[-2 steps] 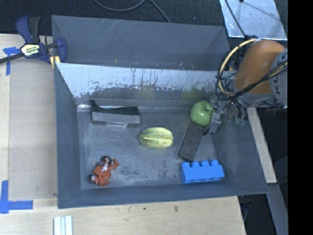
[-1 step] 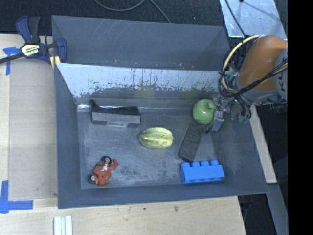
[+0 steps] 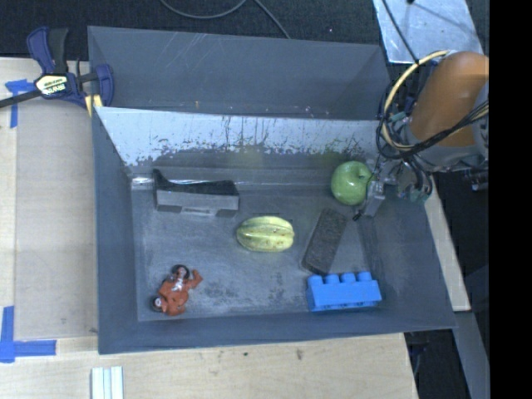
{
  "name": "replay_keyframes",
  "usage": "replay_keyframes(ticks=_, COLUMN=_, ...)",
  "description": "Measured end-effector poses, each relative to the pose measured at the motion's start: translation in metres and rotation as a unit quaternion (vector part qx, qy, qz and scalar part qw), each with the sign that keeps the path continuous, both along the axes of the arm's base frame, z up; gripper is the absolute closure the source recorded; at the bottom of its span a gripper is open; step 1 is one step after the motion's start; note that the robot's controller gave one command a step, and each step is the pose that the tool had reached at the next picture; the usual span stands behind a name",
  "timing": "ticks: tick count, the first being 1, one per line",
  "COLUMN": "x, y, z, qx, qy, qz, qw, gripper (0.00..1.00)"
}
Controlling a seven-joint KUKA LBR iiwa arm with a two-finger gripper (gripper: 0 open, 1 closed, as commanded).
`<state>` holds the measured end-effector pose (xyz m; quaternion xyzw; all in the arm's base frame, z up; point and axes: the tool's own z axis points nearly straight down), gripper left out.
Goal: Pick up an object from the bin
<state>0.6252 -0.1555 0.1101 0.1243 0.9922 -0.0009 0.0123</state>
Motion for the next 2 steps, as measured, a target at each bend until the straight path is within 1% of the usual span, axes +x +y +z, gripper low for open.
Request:
replay_keyframes(ticks=1, x=0.0009, y=-0.0003, z=0.0106, qx=0.0, qy=-0.0016, qz=0.0, qw=1.0, gripper=1.0)
replay_keyframes(ticks=2, x=0.0004, y=-0.0003, z=0.0184, qx=0.0, qy=-0.0009, qz=0.0, qw=1.0, gripper=1.0)
